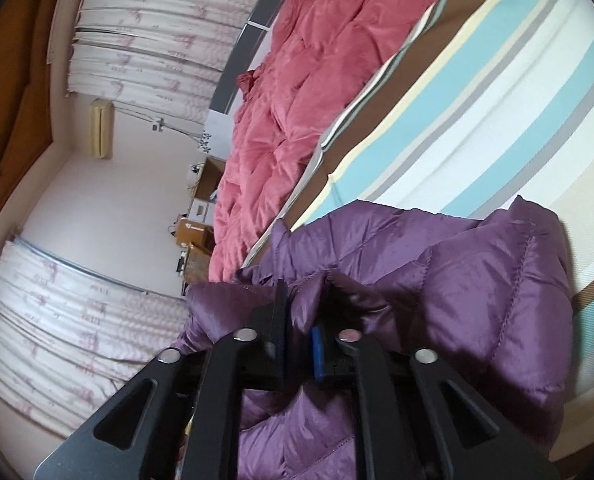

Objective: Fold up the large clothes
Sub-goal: 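Open both tools to release the folded hem onto the jacket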

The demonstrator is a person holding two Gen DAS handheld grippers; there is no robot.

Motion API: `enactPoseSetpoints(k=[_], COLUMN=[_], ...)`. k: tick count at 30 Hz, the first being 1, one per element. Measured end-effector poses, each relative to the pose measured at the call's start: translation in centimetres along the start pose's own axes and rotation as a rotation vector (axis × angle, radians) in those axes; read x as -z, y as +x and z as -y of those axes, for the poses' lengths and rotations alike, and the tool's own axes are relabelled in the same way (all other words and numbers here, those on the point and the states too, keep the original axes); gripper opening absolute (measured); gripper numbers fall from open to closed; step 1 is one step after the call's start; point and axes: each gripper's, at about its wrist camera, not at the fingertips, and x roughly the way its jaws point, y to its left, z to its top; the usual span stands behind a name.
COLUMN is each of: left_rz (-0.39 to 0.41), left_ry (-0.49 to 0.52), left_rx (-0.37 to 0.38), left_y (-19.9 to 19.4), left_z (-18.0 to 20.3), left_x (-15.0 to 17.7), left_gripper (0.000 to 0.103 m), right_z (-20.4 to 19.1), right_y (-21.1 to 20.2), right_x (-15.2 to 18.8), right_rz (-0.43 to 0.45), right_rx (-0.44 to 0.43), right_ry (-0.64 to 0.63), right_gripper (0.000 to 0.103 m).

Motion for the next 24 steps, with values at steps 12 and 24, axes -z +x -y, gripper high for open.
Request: enactPoseSetpoints(k=[12, 24], left_rz=[0.103, 0.163], left_ry=[0.012, 0.24], left_rx=[-0.102, -0.294], left_y=[0.2, -3.1], left_z=[-0.5, 1.6], left_x=[-0.2, 2.4], left_gripper=[0.082, 0.091], right_z=[0.4, -2.6], right_y=[0.7, -2.7], right_x=[-0.9, 0.2], right_rz=[0.024, 0.066], right_rx=[-0.018, 0.202], right_ry=[-0.002, -0.218], right_gripper=[0.043, 0.078])
